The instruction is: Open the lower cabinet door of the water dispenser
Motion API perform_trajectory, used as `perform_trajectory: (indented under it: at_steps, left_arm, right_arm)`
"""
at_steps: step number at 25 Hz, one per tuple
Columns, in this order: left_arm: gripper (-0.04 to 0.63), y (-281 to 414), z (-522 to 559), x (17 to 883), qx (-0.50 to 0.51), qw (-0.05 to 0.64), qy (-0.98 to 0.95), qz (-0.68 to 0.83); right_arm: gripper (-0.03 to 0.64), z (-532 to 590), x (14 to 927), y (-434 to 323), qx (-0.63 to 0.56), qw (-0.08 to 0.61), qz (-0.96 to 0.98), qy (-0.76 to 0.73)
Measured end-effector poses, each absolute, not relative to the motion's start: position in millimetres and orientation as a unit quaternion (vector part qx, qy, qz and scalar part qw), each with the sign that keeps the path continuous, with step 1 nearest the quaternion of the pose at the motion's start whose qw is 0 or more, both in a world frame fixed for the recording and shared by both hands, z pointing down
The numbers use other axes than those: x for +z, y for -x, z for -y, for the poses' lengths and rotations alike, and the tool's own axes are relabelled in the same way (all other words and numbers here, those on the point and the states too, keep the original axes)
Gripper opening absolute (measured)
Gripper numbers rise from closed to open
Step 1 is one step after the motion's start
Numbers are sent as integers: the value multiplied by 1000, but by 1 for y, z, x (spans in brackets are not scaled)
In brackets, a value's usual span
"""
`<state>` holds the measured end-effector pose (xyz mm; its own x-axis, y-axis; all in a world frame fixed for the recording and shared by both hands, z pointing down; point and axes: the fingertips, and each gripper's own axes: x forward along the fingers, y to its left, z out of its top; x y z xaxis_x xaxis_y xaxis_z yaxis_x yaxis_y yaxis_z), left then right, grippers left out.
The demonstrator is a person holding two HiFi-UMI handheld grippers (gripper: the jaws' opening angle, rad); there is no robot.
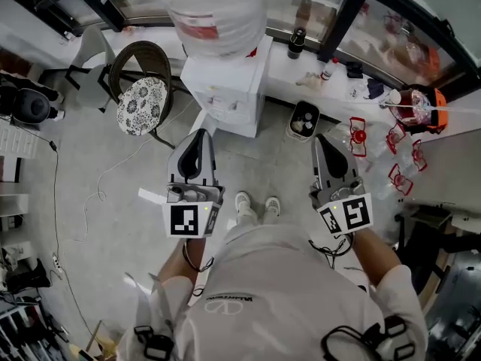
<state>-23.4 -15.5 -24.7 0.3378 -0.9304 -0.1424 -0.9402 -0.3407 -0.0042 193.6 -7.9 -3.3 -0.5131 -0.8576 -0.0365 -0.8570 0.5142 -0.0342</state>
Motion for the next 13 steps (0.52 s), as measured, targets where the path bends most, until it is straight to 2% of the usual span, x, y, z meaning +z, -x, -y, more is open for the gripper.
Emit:
perform_trajectory:
  at_steps: [13]
  left_arm:
    - [2,23,12,-30,59,48,817,-571]
  right_arm:
    - [14,6,-6,-185,-5,18,-877,480]
